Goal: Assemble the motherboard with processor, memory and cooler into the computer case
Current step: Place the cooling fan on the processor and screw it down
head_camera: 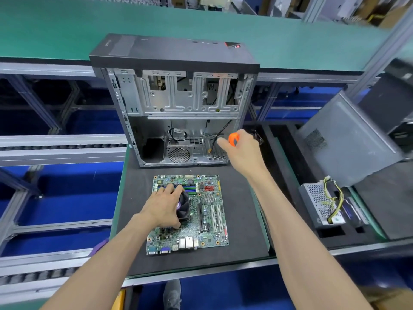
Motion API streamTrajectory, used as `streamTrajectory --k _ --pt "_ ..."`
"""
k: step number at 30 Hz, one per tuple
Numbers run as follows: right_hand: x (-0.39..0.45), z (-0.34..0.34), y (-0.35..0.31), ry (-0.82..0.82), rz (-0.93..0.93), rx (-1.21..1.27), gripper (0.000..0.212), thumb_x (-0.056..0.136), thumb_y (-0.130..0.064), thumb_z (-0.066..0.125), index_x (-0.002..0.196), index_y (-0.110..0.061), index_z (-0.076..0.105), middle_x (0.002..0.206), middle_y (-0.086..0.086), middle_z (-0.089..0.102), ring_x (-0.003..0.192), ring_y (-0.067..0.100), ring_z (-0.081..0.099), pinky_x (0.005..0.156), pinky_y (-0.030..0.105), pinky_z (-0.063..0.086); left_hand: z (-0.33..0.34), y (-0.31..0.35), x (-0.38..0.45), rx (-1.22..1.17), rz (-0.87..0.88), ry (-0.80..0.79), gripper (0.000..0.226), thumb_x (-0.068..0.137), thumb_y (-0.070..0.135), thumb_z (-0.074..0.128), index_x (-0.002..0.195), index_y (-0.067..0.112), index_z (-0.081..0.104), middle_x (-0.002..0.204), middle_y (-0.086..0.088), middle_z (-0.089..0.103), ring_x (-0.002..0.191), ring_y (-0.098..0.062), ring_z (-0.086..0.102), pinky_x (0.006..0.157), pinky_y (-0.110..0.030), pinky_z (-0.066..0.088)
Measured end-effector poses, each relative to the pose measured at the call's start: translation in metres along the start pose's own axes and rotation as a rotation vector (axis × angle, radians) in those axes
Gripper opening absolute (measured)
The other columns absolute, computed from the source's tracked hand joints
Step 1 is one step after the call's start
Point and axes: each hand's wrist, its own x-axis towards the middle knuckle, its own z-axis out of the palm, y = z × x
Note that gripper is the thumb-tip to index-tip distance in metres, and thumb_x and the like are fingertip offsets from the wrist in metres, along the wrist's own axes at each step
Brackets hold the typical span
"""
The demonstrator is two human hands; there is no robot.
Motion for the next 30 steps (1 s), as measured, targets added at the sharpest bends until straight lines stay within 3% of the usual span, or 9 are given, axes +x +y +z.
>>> streamTrajectory --k 7,10,13,15,18,20,22,25,30 --pt "0.029 0.030 0.058 -0.311 0.409 -0.017 0.020 0.090 -0.014 0.041 0.106 -0.015 0.029 0.078 0.008 0.047 0.066 0.023 0.042 0.046 0.026 0.030 0.002 0.001 0.001 -0.041 -0.024 -0.005 0.101 0.049 0.053 0.076 0.132 0.026 0.025 0.115 0.000 0.038 0.097 -0.024 0.041 0.089 -0.038 0.043" --pt "0.035 0.031 0.084 -0.360 0.530 0.003 0.011 0.095 -0.012 0.037 0.103 -0.015 0.030 0.077 0.009 0.047 0.060 0.022 0.046 0.048 0.027 0.034 0.005 0.000 0.003 -0.043 -0.024 -0.003 0.100 0.048 0.054 0.077 0.130 0.027 0.025 0.119 0.000 0.040 0.104 -0.027 0.045 0.090 -0.039 0.043" --pt "0.043 0.028 0.108 -0.336 0.476 -0.065 0.027 0.094 -0.004 0.051 0.109 -0.019 0.034 0.096 0.010 0.052 0.074 0.027 0.057 0.057 0.035 0.049 0.007 -0.002 0.004 -0.035 -0.024 -0.004 0.102 0.048 0.054 0.077 0.131 0.028 0.023 0.123 0.000 0.040 0.107 -0.028 0.045 0.092 -0.039 0.043" --pt "0.047 0.027 0.122 -0.267 0.440 -0.080 0.021 0.091 -0.004 0.058 0.099 -0.014 0.043 0.102 0.014 0.050 0.079 0.029 0.059 0.056 0.033 0.050 0.009 -0.003 0.005 -0.030 -0.024 -0.004 0.105 0.048 0.055 0.076 0.133 0.028 0.021 0.127 -0.001 0.039 0.110 -0.028 0.045 0.094 -0.039 0.042" --pt "0.053 0.031 0.136 -0.219 0.396 -0.096 0.024 0.087 -0.003 0.062 0.077 -0.009 0.042 0.096 0.015 0.045 0.085 0.032 0.061 0.051 0.034 0.049 0.011 -0.004 0.006 -0.025 -0.020 0.005 0.104 0.047 0.056 0.074 0.132 0.029 0.022 0.124 0.000 0.039 0.106 -0.027 0.044 0.090 -0.039 0.042" --pt "0.058 0.035 0.142 -0.212 0.361 -0.145 0.029 0.086 -0.002 0.064 0.071 -0.008 0.041 0.090 0.015 0.045 0.088 0.035 0.060 0.063 0.043 0.056 0.012 -0.005 0.007 -0.022 -0.024 0.001 0.104 0.046 0.056 0.074 0.132 0.029 0.022 0.125 0.000 0.038 0.106 -0.027 0.044 0.089 -0.039 0.041" --pt "0.064 0.038 0.148 -0.195 0.354 -0.266 0.027 0.088 -0.007 0.067 0.071 -0.006 0.047 0.090 0.017 0.050 0.088 0.037 0.061 0.078 0.045 0.054 0.014 -0.005 0.007 -0.016 -0.027 -0.001 0.104 0.046 0.056 0.074 0.132 0.029 0.022 0.128 -0.001 0.038 0.107 -0.028 0.045 0.090 -0.039 0.042" --pt "0.075 0.041 0.159 -0.104 0.340 -0.388 0.042 0.093 -0.017 0.068 0.063 -0.009 0.039 0.088 0.015 0.049 0.074 0.031 0.048 0.070 0.034 0.039 0.015 -0.005 0.007 -0.007 -0.029 0.002 0.103 0.045 0.056 0.072 0.131 0.028 0.024 0.127 -0.001 0.038 0.106 -0.028 0.045 0.088 -0.039 0.042" --pt "0.086 0.048 0.170 -0.049 0.329 -0.448 0.040 0.096 -0.027 0.066 0.068 -0.008 0.044 0.099 0.016 0.053 0.083 0.036 0.056 0.069 0.038 0.042 0.016 -0.007 0.007 -0.007 -0.027 0.008 0.101 0.043 0.059 0.072 0.128 0.030 0.025 0.120 0.004 0.036 0.102 -0.024 0.043 0.086 -0.037 0.040"
